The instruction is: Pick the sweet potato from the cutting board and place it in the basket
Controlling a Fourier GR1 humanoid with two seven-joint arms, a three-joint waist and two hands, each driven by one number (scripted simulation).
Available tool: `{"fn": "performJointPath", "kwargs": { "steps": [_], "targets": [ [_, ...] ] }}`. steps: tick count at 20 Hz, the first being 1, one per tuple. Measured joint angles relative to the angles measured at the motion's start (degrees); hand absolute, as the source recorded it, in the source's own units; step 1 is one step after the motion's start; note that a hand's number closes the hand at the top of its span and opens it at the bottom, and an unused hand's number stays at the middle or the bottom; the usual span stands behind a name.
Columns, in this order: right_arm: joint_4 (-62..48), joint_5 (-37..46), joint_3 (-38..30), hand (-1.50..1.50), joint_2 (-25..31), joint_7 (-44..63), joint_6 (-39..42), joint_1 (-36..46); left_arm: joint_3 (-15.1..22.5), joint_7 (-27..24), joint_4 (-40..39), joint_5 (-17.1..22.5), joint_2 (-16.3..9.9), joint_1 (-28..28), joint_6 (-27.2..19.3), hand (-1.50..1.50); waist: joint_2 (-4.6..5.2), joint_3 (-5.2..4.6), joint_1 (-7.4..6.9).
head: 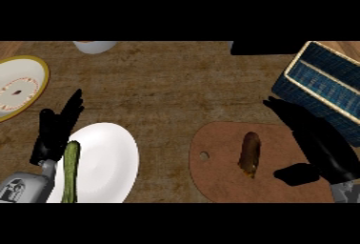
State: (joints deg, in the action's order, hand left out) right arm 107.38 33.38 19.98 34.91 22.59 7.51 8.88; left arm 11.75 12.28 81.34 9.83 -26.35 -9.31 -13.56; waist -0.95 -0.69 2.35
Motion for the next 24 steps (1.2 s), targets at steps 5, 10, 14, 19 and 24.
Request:
{"fn": "performJointPath", "kwargs": {
  "steps": [5,10,14,19,24],
  "targets": [
    [8.63,-7.99,1.49,-1.5,1.4,15.9,16.21,2.3,0.12,-0.51,-0.6,-0.37,0.65,-0.56,0.18,0.0,0.3,0.17,-0.78],
    [17.46,-19.45,-0.29,-1.5,-0.46,30.77,24.3,5.36,-0.41,-0.62,-2.09,-0.53,1.04,-2.33,1.4,0.0,0.58,0.37,-1.35],
    [19.57,-24.36,-1.16,-1.5,-1.41,35.87,23.91,7.93,-0.61,0.12,-3.23,-1.41,1.95,-4.05,1.64,0.0,0.73,0.48,-1.84],
    [18.9,-22.1,-0.65,-1.5,-2.27,37.43,23.29,10.04,-1.07,0.46,-3.44,-2.02,3.22,-4.81,2.39,0.0,0.84,0.58,-2.27],
    [18.8,-17.85,0.03,-1.5,-3.06,37.19,23.19,10.01,-1.89,-1.17,-4.63,-3.03,4.08,-4.12,3.16,0.0,0.88,0.62,-2.29]
  ]
}}
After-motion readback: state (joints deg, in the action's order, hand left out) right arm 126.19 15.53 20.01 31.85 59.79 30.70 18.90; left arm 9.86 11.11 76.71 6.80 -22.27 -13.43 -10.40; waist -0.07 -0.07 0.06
